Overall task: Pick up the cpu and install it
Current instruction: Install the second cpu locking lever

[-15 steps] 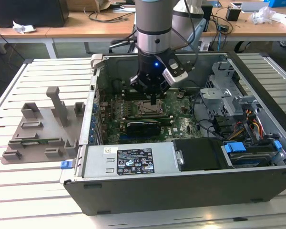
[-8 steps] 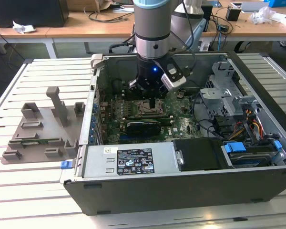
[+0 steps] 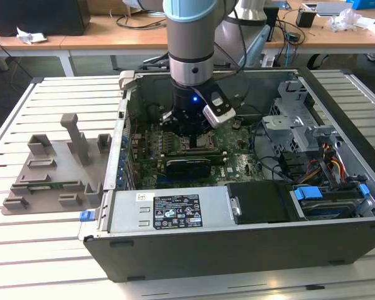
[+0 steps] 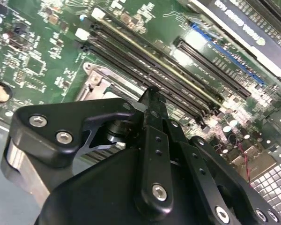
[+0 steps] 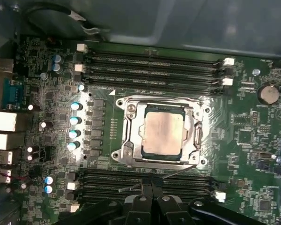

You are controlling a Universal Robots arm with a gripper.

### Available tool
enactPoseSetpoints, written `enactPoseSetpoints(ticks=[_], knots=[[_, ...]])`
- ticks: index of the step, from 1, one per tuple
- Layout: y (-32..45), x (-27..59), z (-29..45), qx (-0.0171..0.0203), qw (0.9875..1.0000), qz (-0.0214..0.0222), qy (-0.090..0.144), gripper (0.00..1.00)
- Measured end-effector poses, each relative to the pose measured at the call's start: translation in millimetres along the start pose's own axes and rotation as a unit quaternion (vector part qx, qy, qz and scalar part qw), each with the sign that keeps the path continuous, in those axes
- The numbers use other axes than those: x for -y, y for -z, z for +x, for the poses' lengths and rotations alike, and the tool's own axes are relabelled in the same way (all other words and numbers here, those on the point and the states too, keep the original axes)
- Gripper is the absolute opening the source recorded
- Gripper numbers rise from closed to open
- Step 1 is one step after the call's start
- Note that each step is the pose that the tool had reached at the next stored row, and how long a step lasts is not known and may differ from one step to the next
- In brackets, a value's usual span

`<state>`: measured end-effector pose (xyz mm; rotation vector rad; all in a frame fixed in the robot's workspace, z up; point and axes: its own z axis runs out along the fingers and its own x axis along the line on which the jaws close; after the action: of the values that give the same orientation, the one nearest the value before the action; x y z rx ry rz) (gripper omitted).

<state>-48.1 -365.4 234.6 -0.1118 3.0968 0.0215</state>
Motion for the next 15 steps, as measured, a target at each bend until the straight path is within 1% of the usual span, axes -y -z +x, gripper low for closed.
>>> enactPoseSetpoints(ticks=[2,5,7,9,11,12,15], knots=[[-3.5,0.2,3.0,-0.0001,1.0,0.0001,0.0,0.11],[-11.0,-0.1,8.7,-0.0001,1.0,0.0001,0.0,0.11],[-17.5,-0.5,14.0,-0.0001,1.0,0.0,0.002,0.11],[-19.8,-0.6,16.9,-0.0002,1.0,0.0,0.003,0.11],[-21.0,-1.0,22.0,0.0,1.0,-0.0006,0.004,0.11],[-21.3,-1.1,23.2,0.0,1.0,-0.0009,0.004,0.11],[-22.4,-1.4,28.5,-0.0001,0.9999,-0.003,0.012,0.11]])
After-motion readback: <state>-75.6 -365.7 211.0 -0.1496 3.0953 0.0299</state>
